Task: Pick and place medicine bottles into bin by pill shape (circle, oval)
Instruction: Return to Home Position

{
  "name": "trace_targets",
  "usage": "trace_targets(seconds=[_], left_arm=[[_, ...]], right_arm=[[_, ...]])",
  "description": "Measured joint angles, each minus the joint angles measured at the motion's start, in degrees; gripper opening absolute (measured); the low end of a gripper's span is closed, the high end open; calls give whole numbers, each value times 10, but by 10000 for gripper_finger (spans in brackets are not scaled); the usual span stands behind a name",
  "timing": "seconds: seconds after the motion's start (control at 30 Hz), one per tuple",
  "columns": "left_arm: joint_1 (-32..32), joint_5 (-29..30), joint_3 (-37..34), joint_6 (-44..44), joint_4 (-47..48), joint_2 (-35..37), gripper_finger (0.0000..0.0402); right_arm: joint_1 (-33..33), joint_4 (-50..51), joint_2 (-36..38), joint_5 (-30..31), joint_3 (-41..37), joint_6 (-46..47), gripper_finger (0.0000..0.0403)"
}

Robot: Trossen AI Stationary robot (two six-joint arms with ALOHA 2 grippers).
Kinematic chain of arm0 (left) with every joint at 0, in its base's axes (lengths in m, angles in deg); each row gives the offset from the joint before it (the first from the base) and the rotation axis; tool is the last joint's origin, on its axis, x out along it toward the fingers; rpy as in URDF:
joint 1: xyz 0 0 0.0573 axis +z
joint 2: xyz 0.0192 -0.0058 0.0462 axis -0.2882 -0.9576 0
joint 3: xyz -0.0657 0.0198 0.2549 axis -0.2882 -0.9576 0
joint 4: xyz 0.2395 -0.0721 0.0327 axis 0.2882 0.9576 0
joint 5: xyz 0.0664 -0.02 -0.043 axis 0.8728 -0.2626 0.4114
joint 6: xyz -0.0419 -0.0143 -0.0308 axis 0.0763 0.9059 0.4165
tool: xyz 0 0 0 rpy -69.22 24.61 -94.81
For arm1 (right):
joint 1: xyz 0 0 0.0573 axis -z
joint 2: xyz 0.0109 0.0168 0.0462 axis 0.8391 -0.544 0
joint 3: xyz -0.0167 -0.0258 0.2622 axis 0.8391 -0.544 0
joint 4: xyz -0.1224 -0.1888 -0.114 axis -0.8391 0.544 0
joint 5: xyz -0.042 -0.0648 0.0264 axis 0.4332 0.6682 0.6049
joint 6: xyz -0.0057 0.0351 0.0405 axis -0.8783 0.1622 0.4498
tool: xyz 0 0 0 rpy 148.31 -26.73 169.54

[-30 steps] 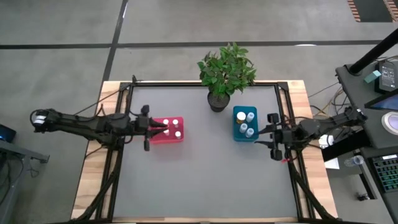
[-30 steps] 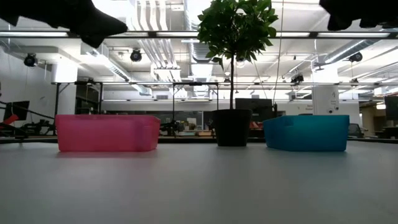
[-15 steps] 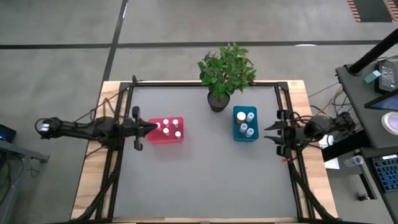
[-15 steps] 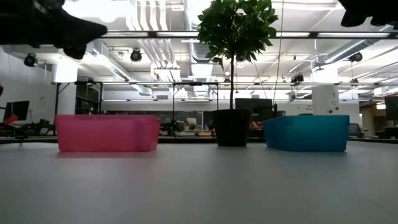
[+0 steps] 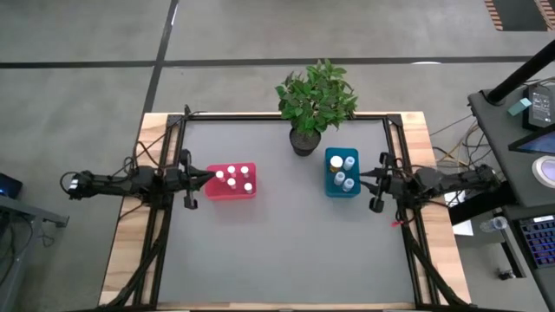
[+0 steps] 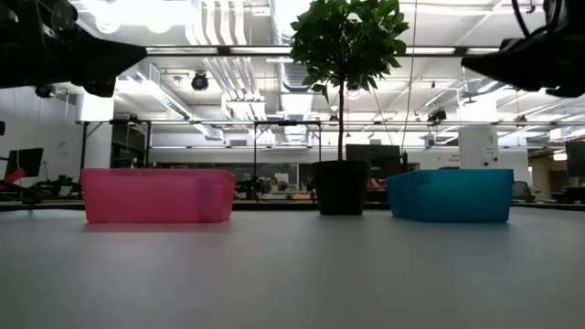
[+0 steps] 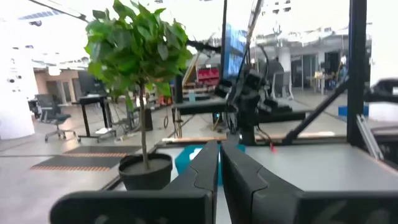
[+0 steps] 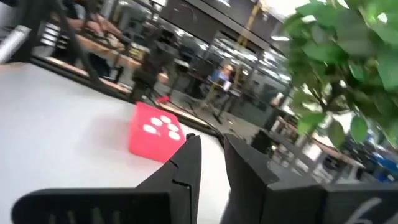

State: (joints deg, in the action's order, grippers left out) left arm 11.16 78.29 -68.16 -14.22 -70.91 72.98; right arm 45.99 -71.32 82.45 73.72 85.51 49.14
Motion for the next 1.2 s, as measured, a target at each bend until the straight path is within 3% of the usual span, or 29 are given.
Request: trace_targets(seconds=[0.37, 0.87, 1.2], left_arm=[[0, 0, 0, 1, 1, -20, 1], [0, 0, -1, 2, 0, -67, 1], [0, 0, -2, 2, 0, -92, 2]], right_arm=[[51, -13, 0, 1, -10, 60, 52], [51, -67, 1, 0, -10, 4, 52], [51, -163, 1, 0, -10, 3, 52]])
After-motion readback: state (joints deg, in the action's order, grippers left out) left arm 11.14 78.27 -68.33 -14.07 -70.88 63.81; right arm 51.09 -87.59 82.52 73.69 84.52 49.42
